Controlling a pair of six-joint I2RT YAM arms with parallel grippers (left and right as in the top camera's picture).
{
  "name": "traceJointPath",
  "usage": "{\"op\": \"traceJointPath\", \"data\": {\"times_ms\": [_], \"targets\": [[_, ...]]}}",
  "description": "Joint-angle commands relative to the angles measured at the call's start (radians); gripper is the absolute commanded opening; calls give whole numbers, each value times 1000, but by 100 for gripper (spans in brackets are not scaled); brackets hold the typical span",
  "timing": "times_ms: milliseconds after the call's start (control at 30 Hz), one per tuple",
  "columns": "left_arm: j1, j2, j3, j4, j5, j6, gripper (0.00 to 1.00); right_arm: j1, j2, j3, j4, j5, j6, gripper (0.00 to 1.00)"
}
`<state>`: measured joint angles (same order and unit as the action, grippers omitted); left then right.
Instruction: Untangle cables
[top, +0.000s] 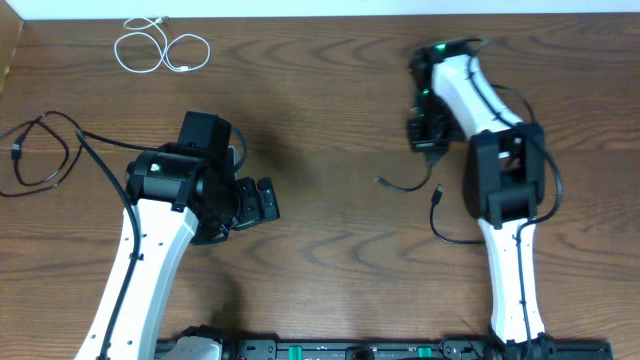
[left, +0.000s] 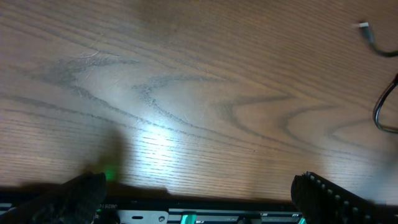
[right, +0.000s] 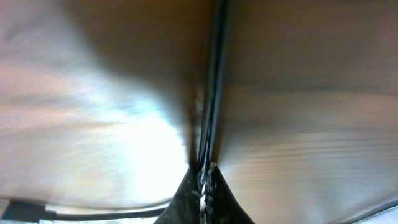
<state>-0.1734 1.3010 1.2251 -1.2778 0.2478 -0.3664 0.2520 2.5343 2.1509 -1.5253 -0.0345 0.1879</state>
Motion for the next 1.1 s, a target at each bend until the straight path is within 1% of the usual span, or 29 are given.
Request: {"op": "traceJointPath", "data": {"times_ms": [0, 267, 367, 433, 533, 700, 733, 767, 800, 833, 867, 967, 1067], "targets": [[-2, 1, 3, -3, -14, 2, 100, 124, 84, -47, 59, -221, -82, 1], [-2, 1, 3, -3, -14, 2, 100, 320, 84, -45, 148, -359, -85, 1], [-2, 1, 3, -3, -14, 2, 100, 381, 82, -18, 166, -405, -85, 1], [-2, 1, 3, -3, -14, 2, 100, 417, 75, 50, 136, -392, -85, 1], [-2, 1, 3, -3, -14, 2, 100, 432, 62, 181, 63, -332, -69, 1], [-2, 1, 3, -3, -14, 2, 100, 381, 31, 452, -31, -155, 27, 1], [-2, 1, 3, -3, -14, 2, 100, 357, 25, 494, -44, -124, 40, 6], [-2, 1, 3, -3, -14, 2, 100, 336, 19, 526, -58, -105, 44, 20], [-2, 1, 3, -3, -14, 2, 100, 313, 13, 554, -71, -93, 43, 45], [-2, 1, 3, -3, -14, 2, 100, 272, 6, 586, -98, -61, 43, 58], [-2, 1, 3, -3, -14, 2, 100, 241, 6, 600, -119, -37, 42, 67], [-2, 1, 3, -3, -14, 2, 100, 158, 8, 596, -174, 13, 2, 78], [-2, 1, 3, -3, -14, 2, 100, 80, 9, 524, -173, -14, -13, 78]]}}
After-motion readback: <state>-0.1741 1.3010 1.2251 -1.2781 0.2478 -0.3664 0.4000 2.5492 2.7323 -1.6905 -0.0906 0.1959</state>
